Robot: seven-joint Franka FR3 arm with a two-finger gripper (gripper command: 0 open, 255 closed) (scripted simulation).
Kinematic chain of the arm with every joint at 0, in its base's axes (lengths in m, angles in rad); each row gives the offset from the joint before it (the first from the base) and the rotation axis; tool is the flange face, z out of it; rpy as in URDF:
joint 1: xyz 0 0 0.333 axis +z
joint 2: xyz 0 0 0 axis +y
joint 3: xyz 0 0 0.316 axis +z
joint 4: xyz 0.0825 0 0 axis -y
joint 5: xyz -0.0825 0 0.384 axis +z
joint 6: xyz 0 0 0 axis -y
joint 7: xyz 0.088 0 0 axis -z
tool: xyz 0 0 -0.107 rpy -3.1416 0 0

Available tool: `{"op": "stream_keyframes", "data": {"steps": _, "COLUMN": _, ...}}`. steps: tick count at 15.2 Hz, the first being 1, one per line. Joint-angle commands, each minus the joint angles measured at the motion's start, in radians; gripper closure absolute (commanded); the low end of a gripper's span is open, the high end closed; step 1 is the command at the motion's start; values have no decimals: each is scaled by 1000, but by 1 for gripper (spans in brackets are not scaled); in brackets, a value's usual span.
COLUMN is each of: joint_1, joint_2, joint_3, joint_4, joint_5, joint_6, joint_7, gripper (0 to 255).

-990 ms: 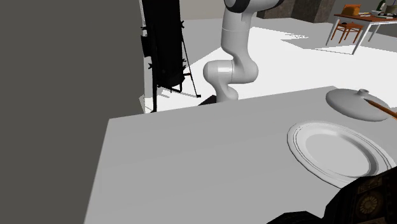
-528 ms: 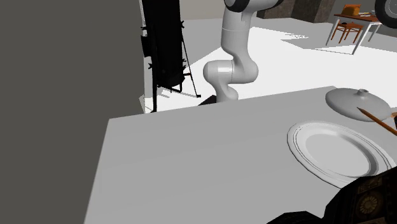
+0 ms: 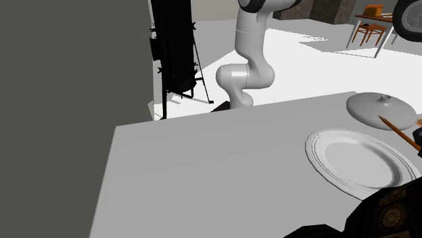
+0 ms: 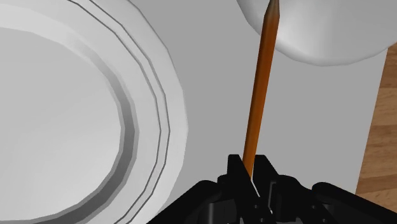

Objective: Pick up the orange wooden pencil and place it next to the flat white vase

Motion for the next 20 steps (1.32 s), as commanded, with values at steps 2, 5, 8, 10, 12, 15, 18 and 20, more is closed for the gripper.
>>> {"op": "stream_keyframes", "data": {"steps": 2, "joint_1": 1, "joint_2": 1, "joint_3": 0, "joint_4": -2, "joint_5": 0, "joint_6": 0, "joint_7": 0, "gripper": 255}}
{"op": "stream_keyframes", "data": {"steps": 5, "joint_1": 0, "joint_2": -1, "joint_3": 0, "joint_4": -3, "joint_5": 1, "joint_6": -1, "joint_7": -1, "gripper": 0}}
{"op": "stream_keyframes", "data": {"steps": 8, "joint_1": 1, "joint_2": 1, "joint_3": 0, "joint_4": -2, "joint_5": 0, "joint_6": 0, "joint_7": 0, "gripper": 0}}
{"op": "stream_keyframes", "data": {"steps": 10, "joint_1": -6, "joint_2": -4, "joint_3": -6, "joint_4": 59, "joint_5": 0, "joint_6": -66, "joint_7": 1, "gripper": 0}}
{"op": "stream_keyframes", "data": {"steps": 12, "joint_1": -12, "joint_2": -2, "joint_3": -11, "joint_4": 119, "joint_5": -3, "joint_6": -126, "joint_7": 3, "gripper": 0}}
{"op": "stream_keyframes", "data": {"steps": 15, "joint_1": -12, "joint_2": -3, "joint_3": -11, "joint_4": 119, "joint_5": -3, "joint_6": -126, "joint_7": 3, "gripper": 0}}
{"op": "stream_keyframes", "data": {"steps": 18, "joint_1": -12, "joint_2": -2, "joint_3": -11, "joint_4": 119, "joint_5": -3, "joint_6": -126, "joint_7": 3, "gripper": 0}}
{"op": "stream_keyframes", "data": {"steps": 20, "joint_1": -12, "joint_2": -2, "joint_3": -11, "joint_4": 119, "joint_5": -3, "joint_6": -126, "joint_7": 3, "gripper": 0}}
